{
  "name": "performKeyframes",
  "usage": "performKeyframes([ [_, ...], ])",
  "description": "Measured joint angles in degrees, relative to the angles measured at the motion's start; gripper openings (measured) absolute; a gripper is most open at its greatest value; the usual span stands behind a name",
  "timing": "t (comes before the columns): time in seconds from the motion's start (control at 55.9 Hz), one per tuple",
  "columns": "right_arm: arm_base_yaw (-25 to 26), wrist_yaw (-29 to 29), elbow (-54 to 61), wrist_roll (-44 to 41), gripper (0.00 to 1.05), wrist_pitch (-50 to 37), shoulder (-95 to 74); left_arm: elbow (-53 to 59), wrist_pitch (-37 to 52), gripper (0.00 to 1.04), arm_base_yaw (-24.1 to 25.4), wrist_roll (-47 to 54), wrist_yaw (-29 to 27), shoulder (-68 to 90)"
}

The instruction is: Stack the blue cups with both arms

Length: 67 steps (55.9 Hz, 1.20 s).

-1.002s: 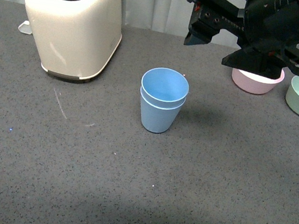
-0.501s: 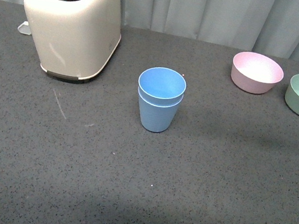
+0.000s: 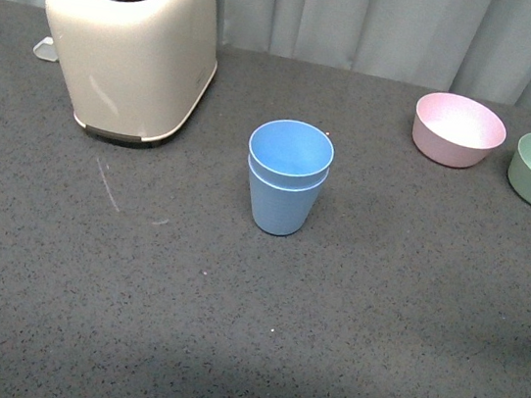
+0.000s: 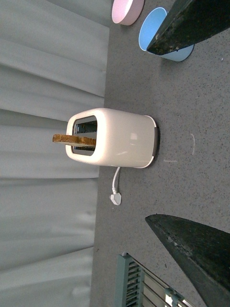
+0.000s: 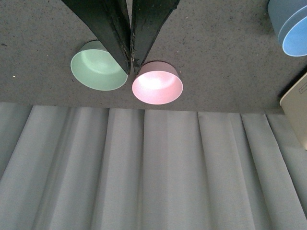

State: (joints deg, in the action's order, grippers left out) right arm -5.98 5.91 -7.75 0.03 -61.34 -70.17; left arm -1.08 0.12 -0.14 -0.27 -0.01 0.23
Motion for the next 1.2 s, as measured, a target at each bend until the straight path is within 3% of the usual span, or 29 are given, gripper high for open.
performKeyframes([
  [0.322, 5.77, -5.4, 4.98, 0.02, 0.01, 10.67, 15.82, 0.0, 0.0, 0.98, 0.0, 0.0, 0.0, 0.0],
  [1.199, 5.84, -5.81, 7.58, 0.02, 0.01, 38.97, 47.89, 0.0, 0.0, 0.98, 0.0, 0.0, 0.0, 0.0],
])
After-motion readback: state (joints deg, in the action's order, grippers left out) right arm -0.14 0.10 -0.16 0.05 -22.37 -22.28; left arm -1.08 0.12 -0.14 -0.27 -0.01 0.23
